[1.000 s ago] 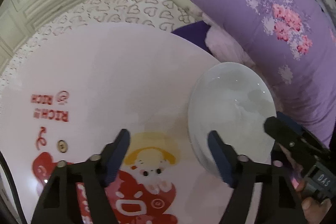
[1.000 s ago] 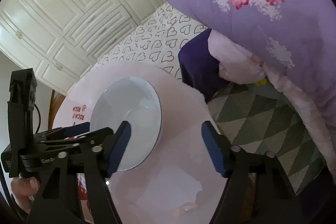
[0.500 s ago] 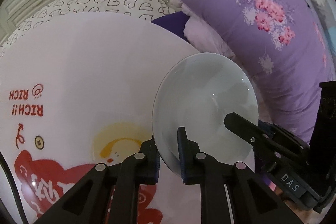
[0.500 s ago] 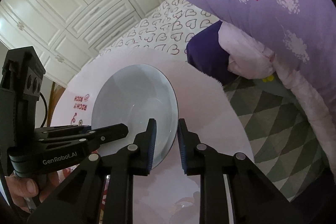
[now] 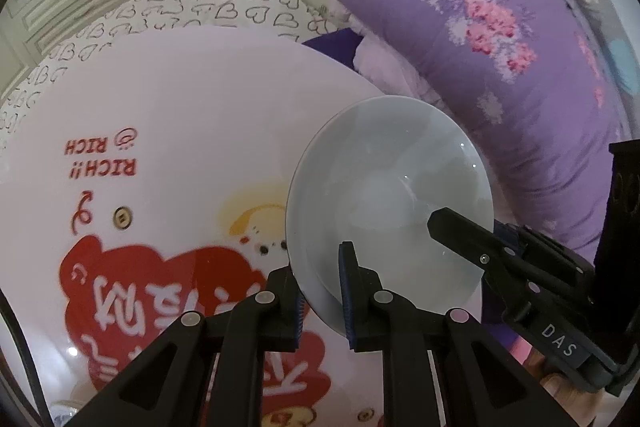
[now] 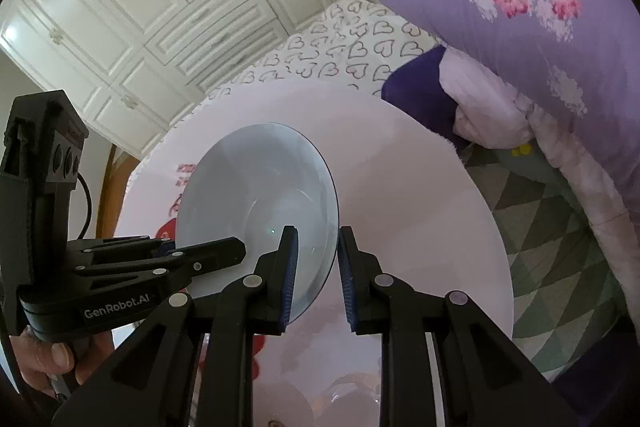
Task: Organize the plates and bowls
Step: 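Carry the held bowl over the nested bowls and lower it inside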
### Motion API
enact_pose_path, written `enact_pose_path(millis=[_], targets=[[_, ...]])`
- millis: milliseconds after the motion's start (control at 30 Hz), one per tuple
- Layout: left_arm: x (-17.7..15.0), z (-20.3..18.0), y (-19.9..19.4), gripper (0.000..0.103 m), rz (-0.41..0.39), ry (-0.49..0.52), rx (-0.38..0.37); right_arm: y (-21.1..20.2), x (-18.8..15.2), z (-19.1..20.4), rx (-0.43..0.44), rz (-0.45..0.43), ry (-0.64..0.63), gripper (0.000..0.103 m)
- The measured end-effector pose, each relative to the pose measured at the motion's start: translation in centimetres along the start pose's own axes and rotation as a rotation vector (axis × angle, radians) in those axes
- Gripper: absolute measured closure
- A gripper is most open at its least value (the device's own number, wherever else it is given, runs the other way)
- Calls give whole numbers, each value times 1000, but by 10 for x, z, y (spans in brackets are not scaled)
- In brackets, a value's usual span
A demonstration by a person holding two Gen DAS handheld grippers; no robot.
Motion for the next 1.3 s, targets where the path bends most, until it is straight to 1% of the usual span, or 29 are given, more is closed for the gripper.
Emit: enact_pose_path(millis=[133,233,533,600,700,800,967,1100,1200,1300], targets=[[-18,4,-27,91,-28,-2,-8,-13,-6,15,0,-18,-26,83],[-32,4,-50,91,-57,-9,1,-23,-11,26,12,-25,-39,83],[-81,3,-126,92,-151,14,-6,-60,-34,65,34,-67,-121,83],[-91,2,-136,92,-158,16,-12,-69,-39,73,36,-78,-140,83],[-110,3,-149,91,-147,16,-42,-81,-49,83,36,-92,-163,83],[-127,6,-161,91,-141,16,-57,-86,-60,88,54,-83,-171,83],[-148,2,-169,91,-132,32,-49,-94,-84,97,58,-69,-200,82],[-173,-2,-173,90,-103,49,-58,-102,-103,100,68,-50,-216,82],[-186,-5,-172,90,-87,68,-42,-102,-118,100,76,-22,-226,82],[-199,-8,-166,89,-54,93,-28,-99,-133,97,83,14,-228,82]])
Point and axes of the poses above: each gripper's, at about its wrist camera, not at the fingertips, and y roughly the way its jaws point, z to its left, x to its top, the point moved 5 cm from there along y, roughly the way its jaws point, and after that the axes turned 2 degrees about z, right-handed, at the moved point
